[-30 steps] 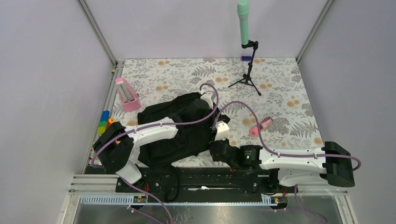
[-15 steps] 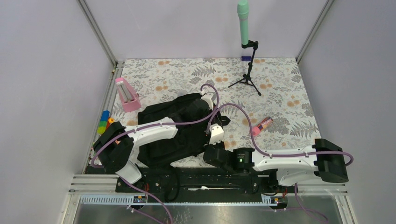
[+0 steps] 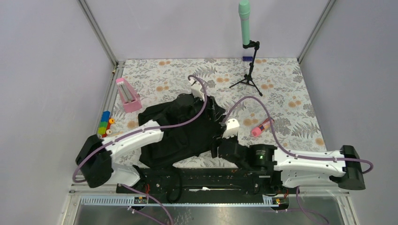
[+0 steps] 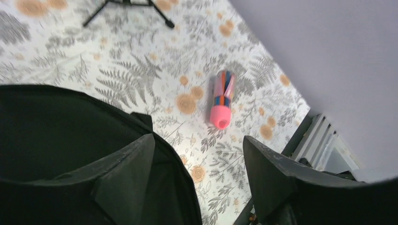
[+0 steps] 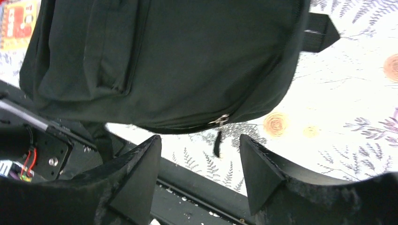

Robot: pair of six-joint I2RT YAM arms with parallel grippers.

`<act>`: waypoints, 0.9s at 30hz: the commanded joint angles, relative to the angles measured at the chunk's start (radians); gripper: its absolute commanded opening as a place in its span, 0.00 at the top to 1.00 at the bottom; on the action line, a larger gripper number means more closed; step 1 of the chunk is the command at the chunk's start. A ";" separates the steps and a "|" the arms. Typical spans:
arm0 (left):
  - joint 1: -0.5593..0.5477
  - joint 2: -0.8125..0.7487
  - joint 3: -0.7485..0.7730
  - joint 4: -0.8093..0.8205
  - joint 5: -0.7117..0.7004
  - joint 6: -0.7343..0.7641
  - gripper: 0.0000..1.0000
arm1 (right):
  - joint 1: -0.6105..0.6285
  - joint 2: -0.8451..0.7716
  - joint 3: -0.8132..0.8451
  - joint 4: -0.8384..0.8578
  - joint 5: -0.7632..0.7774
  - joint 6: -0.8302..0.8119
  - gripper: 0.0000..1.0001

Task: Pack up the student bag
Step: Zip the student bag at the center of the board.

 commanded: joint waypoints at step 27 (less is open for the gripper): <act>-0.476 -0.435 -0.418 0.016 -0.114 -0.102 0.35 | -0.227 -0.169 -0.314 0.340 -0.304 -0.022 0.25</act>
